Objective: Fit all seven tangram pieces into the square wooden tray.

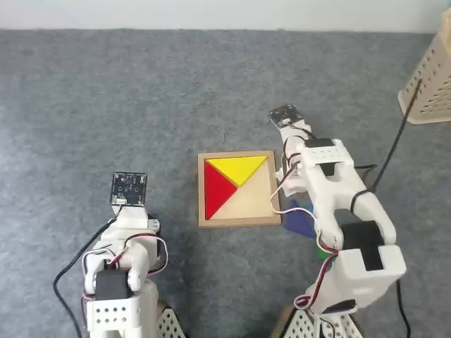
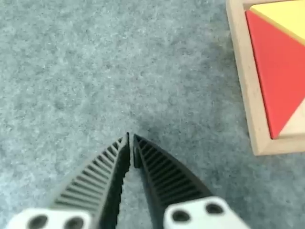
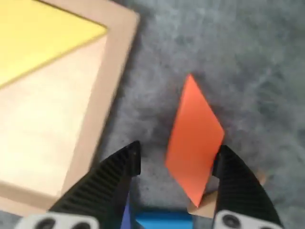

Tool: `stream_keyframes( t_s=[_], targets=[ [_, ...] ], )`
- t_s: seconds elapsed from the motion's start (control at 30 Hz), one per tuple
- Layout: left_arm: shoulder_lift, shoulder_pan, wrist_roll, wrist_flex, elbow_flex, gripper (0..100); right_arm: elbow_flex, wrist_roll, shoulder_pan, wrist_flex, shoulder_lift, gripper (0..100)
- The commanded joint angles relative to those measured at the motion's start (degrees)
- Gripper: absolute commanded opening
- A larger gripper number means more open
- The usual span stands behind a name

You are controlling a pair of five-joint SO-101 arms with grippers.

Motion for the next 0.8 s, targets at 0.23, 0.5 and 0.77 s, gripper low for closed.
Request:
stream_keyframes(
  t_s=[0.23, 0.5, 0.77],
  targets=[
    [-0.97, -0.18, 0.53, 0.26, -0.66, 1, 1.32, -2.81, 1.19, -1.63, -12.0, 25.4],
    [-0.97, -0.18, 0.53, 0.26, -0.66, 1, 7.12, 0.44, -4.44, -5.41, -13.14, 25.3],
    [-0.97, -0.18, 0.53, 0.26, -0.66, 1, 1.49, 0.53, -1.54, -4.88, -2.68, 25.3]
  ],
)
